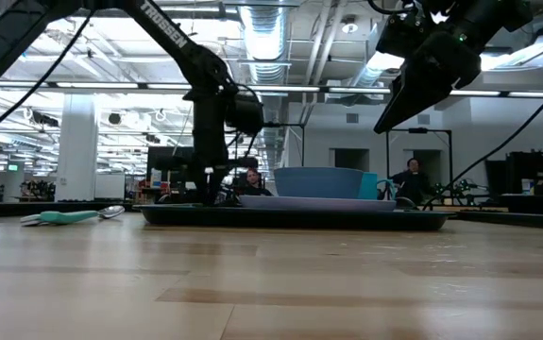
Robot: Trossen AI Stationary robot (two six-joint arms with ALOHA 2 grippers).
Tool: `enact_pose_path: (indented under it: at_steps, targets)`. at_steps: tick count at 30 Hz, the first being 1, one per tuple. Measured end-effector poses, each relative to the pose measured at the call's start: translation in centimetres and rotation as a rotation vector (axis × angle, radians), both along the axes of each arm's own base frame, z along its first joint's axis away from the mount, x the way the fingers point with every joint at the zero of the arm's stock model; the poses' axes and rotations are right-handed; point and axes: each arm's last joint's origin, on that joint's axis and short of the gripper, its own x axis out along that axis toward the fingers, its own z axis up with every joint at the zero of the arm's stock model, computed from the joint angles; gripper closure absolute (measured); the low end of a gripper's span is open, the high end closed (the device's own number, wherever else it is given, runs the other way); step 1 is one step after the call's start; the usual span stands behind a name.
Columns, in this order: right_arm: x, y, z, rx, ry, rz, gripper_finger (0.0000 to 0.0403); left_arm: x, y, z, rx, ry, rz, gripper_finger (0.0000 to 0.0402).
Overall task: Set up tray
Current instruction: Put the violet fork on top of the black napkin, then put the green spoon on top of the black napkin to the left side of the violet fork
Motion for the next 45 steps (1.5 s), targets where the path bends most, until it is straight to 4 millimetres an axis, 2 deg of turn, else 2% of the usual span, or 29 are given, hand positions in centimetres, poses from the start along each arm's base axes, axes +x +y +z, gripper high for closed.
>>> enact_pose_path:
  at_steps: [4,13,29,35,40,45]
  targets:
    - [0.0,0.0,0.0,0.000,0.000,0.000,0.0239,0.1,0.0,-0.7,-0.018,0.009,-0.007,0.0400]
    - [0.0,0.0,0.0,0.000,0.001,0.000,0.0239,0.2,0.1,-0.6,-0.017,-0.005,-0.019,0.0397]
    - [0.0,0.0,0.0,0.000,0.002,0.000,0.0239,0.2,0.2,-0.7,0.004,0.006,-0.017,0.0343]
    - [0.0,0.0,0.0,0.000,0.002,0.000,0.0239,0.2,-0.1,-0.5,-0.063,-0.030,-0.066,0.0335]
    - [0.0,0.0,0.0,0.000,0.002,0.000,0.0239,-1.0,-1.0,2.5,-0.031,0.003,-0.109,0.0335]
    - [0.0,0.0,0.0,0.003,0.005,-0.004,0.0239,-2.5,-3.4,6.2,0.044,0.094,-0.164,0.0335]
